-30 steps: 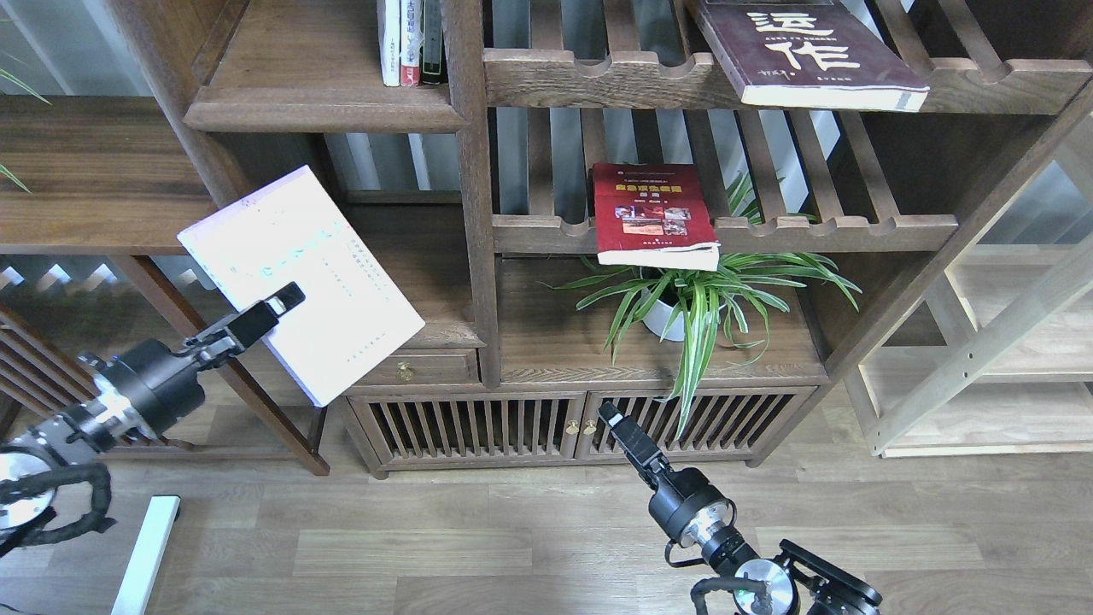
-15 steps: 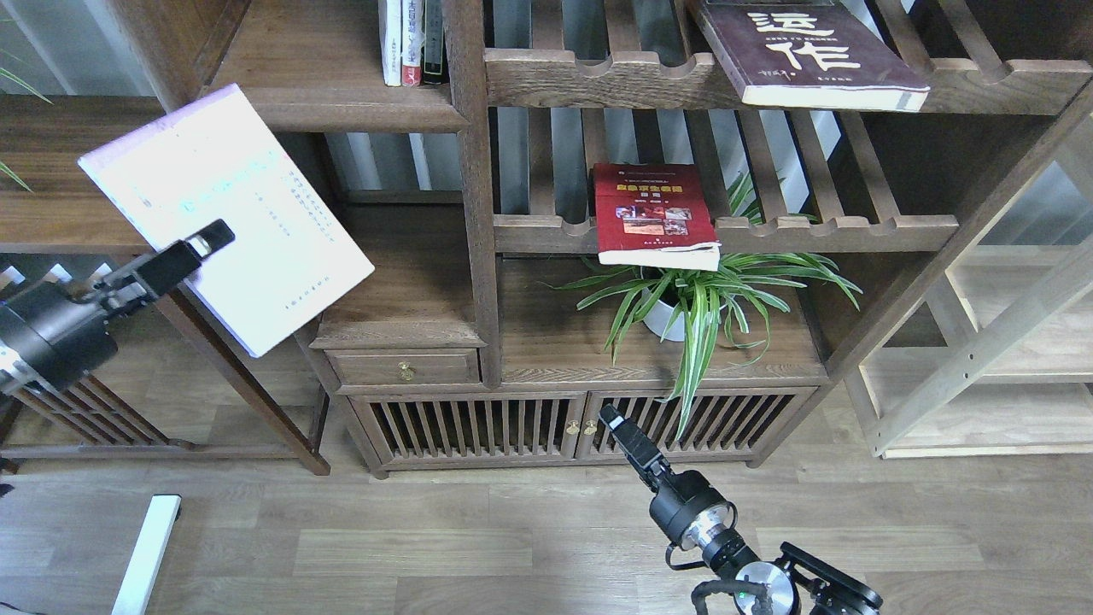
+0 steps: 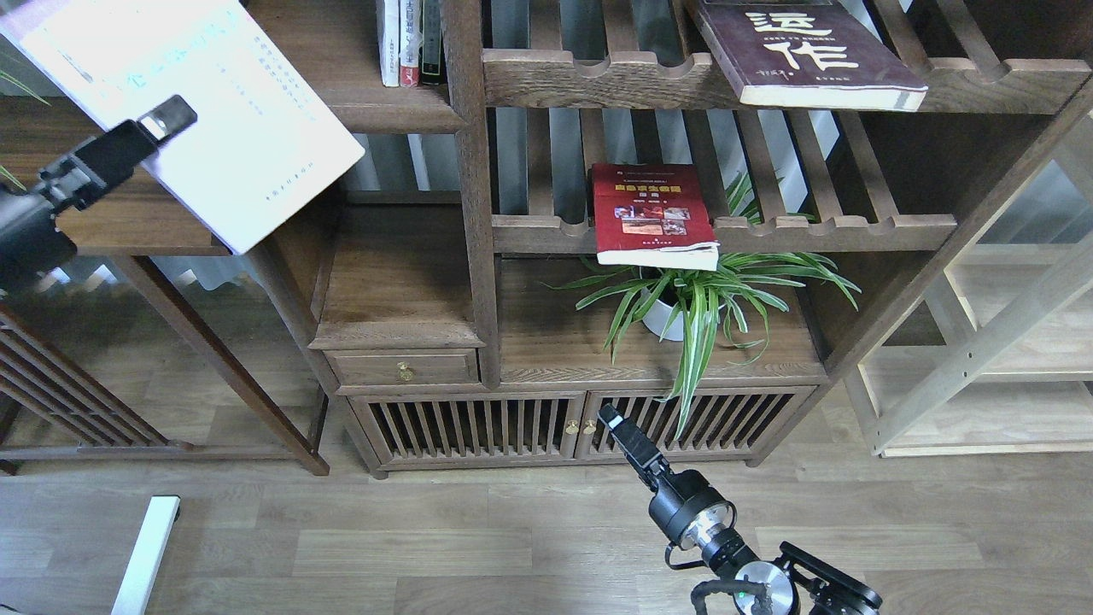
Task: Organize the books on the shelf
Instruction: 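Raise the white book with the left gripper toward the top shelf, then push the white book onto the top shelf beside the standing books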
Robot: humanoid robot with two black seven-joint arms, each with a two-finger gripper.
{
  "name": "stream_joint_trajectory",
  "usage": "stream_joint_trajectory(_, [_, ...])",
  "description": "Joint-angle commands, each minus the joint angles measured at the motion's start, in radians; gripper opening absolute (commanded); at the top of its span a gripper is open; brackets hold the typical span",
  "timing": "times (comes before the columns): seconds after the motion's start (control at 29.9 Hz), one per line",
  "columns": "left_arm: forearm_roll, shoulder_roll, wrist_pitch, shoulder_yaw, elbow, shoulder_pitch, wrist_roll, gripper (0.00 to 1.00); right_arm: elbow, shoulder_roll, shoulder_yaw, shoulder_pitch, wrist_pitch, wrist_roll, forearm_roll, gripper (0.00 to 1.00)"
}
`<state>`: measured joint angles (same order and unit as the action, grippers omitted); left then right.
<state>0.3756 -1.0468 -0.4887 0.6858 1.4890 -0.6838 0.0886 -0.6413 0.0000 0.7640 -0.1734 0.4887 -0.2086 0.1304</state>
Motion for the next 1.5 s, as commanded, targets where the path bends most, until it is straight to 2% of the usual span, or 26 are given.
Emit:
stream_joint_trajectory(0.0, [0.023,-0.033,0.000,-0.020,0.001,-0.042,-0.009,0.03,0.000,0.000,0.000,-0.003,0.000,0.000,0.000,0.99])
stream_joint_trajectory(0.27, [0.045,-0.117,0.000,-0.028,0.030,-0.106,-0.013,0.02,-0.003,0.000,0.000,-0.005,0.000,0.001,0.002,0.99])
stream_joint_trajectory(0.43, [0.046,-0.177,0.000,-0.026,0.102,-0.119,-0.023,0.03,-0.009,0.000,0.000,-0.005,0.000,0.000,0.000,0.99])
stream_joint_trajectory(0.6, [0.034,-0.179,0.000,-0.011,0.136,-0.122,-0.047,0.03,-0.011,0.000,0.000,-0.005,0.000,0.000,0.000,0.99])
stream_joint_trajectory(0.9, [-0.081,-0.168,0.000,0.095,0.145,-0.120,-0.036,0.03,-0.011,0.000,-0.002,-0.018,0.000,0.000,0.002,0.99])
stream_joint_trajectory(1.1, [-0.172,-0.128,0.068,0.133,0.143,-0.103,-0.033,0.04,-0.011,0.000,-0.002,-0.034,0.000,0.000,0.005,0.99])
stream_joint_trajectory(1.24, [-0.176,-0.093,0.110,0.132,0.109,-0.040,-0.029,0.04,-0.011,0.000,0.000,-0.034,0.000,0.000,0.005,0.99])
stream_joint_trajectory(1.4, [-0.143,-0.069,0.189,0.109,0.128,-0.023,0.006,0.04,-0.011,0.000,0.000,-0.034,0.000,0.000,0.005,0.99])
stream_joint_trajectory(1.47, [-0.123,-0.064,0.209,0.107,0.149,-0.023,0.008,0.04,-0.011,0.000,0.000,-0.034,0.000,0.000,0.005,0.99])
